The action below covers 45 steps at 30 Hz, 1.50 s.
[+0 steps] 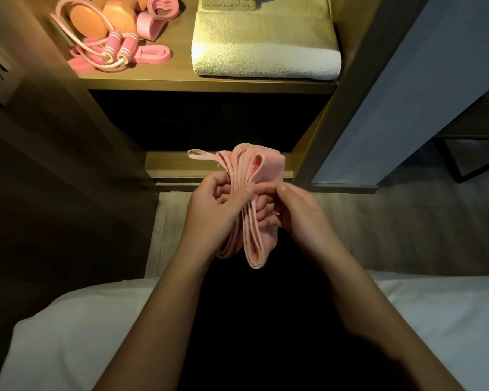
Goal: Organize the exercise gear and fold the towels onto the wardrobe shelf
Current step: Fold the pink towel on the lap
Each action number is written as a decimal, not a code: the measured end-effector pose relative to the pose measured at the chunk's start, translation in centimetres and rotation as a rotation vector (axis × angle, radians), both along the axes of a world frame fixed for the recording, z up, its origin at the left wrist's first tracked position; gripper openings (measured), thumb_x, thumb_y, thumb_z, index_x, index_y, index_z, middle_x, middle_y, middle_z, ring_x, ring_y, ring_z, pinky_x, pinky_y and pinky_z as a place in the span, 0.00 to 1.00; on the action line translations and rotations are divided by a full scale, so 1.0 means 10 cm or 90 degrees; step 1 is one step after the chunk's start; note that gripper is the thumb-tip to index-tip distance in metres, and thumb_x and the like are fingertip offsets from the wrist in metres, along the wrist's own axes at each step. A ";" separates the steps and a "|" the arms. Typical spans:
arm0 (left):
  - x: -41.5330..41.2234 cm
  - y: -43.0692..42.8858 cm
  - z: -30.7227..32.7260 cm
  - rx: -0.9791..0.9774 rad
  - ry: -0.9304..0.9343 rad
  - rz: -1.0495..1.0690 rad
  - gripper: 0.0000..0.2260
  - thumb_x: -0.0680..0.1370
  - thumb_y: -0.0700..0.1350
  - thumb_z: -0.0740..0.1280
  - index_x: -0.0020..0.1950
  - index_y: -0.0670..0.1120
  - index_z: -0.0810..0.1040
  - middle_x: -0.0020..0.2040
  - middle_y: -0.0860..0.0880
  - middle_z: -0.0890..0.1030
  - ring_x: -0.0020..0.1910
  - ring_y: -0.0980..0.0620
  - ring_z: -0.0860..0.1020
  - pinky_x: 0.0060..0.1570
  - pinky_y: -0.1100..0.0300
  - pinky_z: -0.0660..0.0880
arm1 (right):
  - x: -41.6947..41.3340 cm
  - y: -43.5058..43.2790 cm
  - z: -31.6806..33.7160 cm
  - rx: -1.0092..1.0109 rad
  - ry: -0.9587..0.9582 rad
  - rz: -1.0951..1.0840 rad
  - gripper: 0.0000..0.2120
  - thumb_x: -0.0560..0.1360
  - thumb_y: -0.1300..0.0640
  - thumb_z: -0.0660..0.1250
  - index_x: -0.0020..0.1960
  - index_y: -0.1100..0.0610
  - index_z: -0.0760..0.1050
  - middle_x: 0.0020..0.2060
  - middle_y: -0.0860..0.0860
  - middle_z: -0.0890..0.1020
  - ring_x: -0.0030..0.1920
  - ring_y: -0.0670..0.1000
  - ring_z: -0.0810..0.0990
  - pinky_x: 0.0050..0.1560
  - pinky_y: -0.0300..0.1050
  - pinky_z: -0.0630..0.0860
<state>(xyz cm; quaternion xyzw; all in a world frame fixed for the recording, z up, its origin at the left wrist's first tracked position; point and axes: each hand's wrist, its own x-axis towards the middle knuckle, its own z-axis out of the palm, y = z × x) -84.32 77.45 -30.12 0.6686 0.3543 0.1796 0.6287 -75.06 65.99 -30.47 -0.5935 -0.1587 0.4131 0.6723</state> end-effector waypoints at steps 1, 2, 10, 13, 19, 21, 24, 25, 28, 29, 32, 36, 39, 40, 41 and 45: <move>0.00 0.01 -0.01 0.016 0.006 -0.004 0.12 0.75 0.47 0.71 0.58 0.47 0.78 0.49 0.53 0.82 0.45 0.61 0.81 0.41 0.71 0.76 | 0.00 0.00 -0.01 0.000 0.005 0.003 0.18 0.83 0.56 0.54 0.48 0.56 0.83 0.38 0.54 0.81 0.38 0.50 0.78 0.37 0.37 0.78; -0.01 0.03 -0.01 0.034 0.014 -0.009 0.12 0.76 0.46 0.71 0.58 0.47 0.78 0.49 0.53 0.83 0.45 0.61 0.81 0.42 0.70 0.76 | 0.00 0.00 -0.02 -0.001 0.011 0.008 0.18 0.83 0.56 0.55 0.49 0.56 0.83 0.40 0.55 0.81 0.39 0.50 0.79 0.38 0.38 0.79; -0.03 0.17 0.00 0.144 0.061 -0.018 0.04 0.80 0.42 0.62 0.50 0.47 0.77 0.45 0.50 0.80 0.44 0.52 0.79 0.42 0.57 0.76 | 0.02 -0.07 -0.08 -0.019 -0.138 -0.004 0.11 0.81 0.59 0.59 0.53 0.56 0.81 0.46 0.52 0.81 0.45 0.50 0.79 0.48 0.45 0.77; -0.07 0.29 0.04 0.311 0.019 0.014 0.05 0.79 0.41 0.56 0.47 0.43 0.71 0.41 0.49 0.75 0.39 0.52 0.74 0.37 0.56 0.69 | 0.08 -0.12 -0.01 -0.038 -0.340 -0.053 0.11 0.78 0.63 0.65 0.58 0.53 0.77 0.54 0.48 0.79 0.53 0.46 0.78 0.53 0.42 0.77; -0.12 0.53 0.14 0.500 -0.123 0.035 0.15 0.73 0.45 0.50 0.42 0.37 0.71 0.35 0.41 0.73 0.32 0.44 0.72 0.31 0.51 0.70 | 0.21 -0.14 0.13 -0.095 -0.530 0.027 0.19 0.74 0.62 0.69 0.63 0.49 0.74 0.57 0.42 0.75 0.44 0.48 0.78 0.46 0.43 0.79; -0.14 0.59 0.14 0.532 -0.149 0.025 0.16 0.74 0.45 0.50 0.42 0.36 0.72 0.35 0.43 0.74 0.32 0.45 0.72 0.31 0.56 0.70 | 0.25 -0.15 0.14 -0.142 -0.532 0.101 0.18 0.74 0.59 0.70 0.63 0.49 0.74 0.56 0.41 0.76 0.40 0.50 0.78 0.43 0.45 0.80; -0.16 0.65 0.12 0.595 -0.147 0.000 0.17 0.76 0.48 0.52 0.43 0.36 0.73 0.35 0.45 0.72 0.32 0.47 0.72 0.32 0.62 0.67 | 0.29 -0.15 0.16 -0.196 -0.552 0.182 0.18 0.74 0.57 0.71 0.63 0.48 0.76 0.55 0.41 0.78 0.41 0.46 0.79 0.45 0.47 0.79; -0.16 0.66 0.10 0.616 -0.142 -0.011 0.18 0.77 0.49 0.53 0.43 0.36 0.73 0.35 0.44 0.72 0.31 0.45 0.73 0.31 0.61 0.68 | 0.29 -0.14 0.18 -0.194 -0.574 0.207 0.17 0.73 0.56 0.72 0.62 0.49 0.77 0.55 0.41 0.79 0.45 0.44 0.79 0.48 0.47 0.79; -0.14 0.67 0.09 0.661 -0.138 -0.053 0.26 0.81 0.59 0.54 0.45 0.36 0.72 0.35 0.42 0.75 0.31 0.47 0.75 0.30 0.60 0.69 | 0.31 -0.07 0.19 -0.163 -0.600 0.330 0.13 0.72 0.55 0.73 0.57 0.51 0.79 0.51 0.41 0.81 0.52 0.42 0.79 0.53 0.46 0.77; -0.14 0.69 0.10 0.682 -0.136 -0.062 0.28 0.81 0.61 0.52 0.45 0.36 0.73 0.35 0.41 0.76 0.32 0.48 0.75 0.31 0.60 0.69 | 0.31 -0.06 0.17 -0.173 -0.582 0.377 0.11 0.73 0.55 0.72 0.55 0.51 0.79 0.50 0.42 0.81 0.49 0.43 0.80 0.52 0.46 0.78; -0.14 0.81 0.11 0.759 -0.091 -0.056 0.26 0.82 0.59 0.54 0.45 0.36 0.74 0.35 0.41 0.78 0.30 0.46 0.76 0.28 0.58 0.71 | 0.38 -0.04 0.09 -0.242 -0.430 0.444 0.07 0.76 0.58 0.69 0.54 0.55 0.78 0.47 0.50 0.82 0.37 0.51 0.83 0.38 0.48 0.81; -0.16 0.78 0.00 0.692 -0.006 -0.036 0.23 0.79 0.58 0.54 0.47 0.38 0.74 0.35 0.43 0.78 0.31 0.43 0.76 0.29 0.57 0.70 | 0.51 -0.01 -0.01 -0.303 -0.386 0.466 0.06 0.77 0.56 0.68 0.53 0.56 0.78 0.45 0.55 0.81 0.36 0.53 0.82 0.31 0.42 0.79; -0.13 0.77 -0.05 0.658 0.015 -0.028 0.23 0.79 0.61 0.51 0.48 0.42 0.72 0.36 0.48 0.76 0.32 0.47 0.76 0.30 0.57 0.71 | 0.60 0.02 -0.02 -0.271 -0.351 0.460 0.04 0.77 0.57 0.68 0.50 0.56 0.79 0.36 0.46 0.81 0.31 0.47 0.79 0.28 0.37 0.74; -0.12 0.80 -0.05 0.648 0.012 -0.031 0.24 0.79 0.61 0.51 0.49 0.42 0.72 0.37 0.49 0.76 0.33 0.47 0.76 0.31 0.57 0.70 | 0.63 0.02 0.00 -0.253 -0.348 0.448 0.04 0.77 0.57 0.68 0.51 0.54 0.79 0.36 0.44 0.81 0.31 0.47 0.80 0.28 0.36 0.73; -0.12 0.83 -0.04 0.633 0.006 -0.037 0.24 0.79 0.61 0.50 0.50 0.41 0.72 0.38 0.49 0.76 0.33 0.47 0.76 0.31 0.56 0.71 | 0.66 0.03 0.02 -0.230 -0.341 0.421 0.05 0.77 0.57 0.68 0.53 0.52 0.79 0.39 0.44 0.82 0.32 0.47 0.80 0.29 0.35 0.73; -0.07 0.93 -0.06 0.517 -0.029 0.021 0.15 0.82 0.57 0.54 0.48 0.46 0.70 0.37 0.54 0.74 0.35 0.56 0.75 0.32 0.58 0.72 | 0.70 0.00 0.01 -0.106 -0.276 0.185 0.14 0.77 0.57 0.68 0.60 0.45 0.75 0.54 0.42 0.81 0.46 0.48 0.83 0.40 0.39 0.79</move>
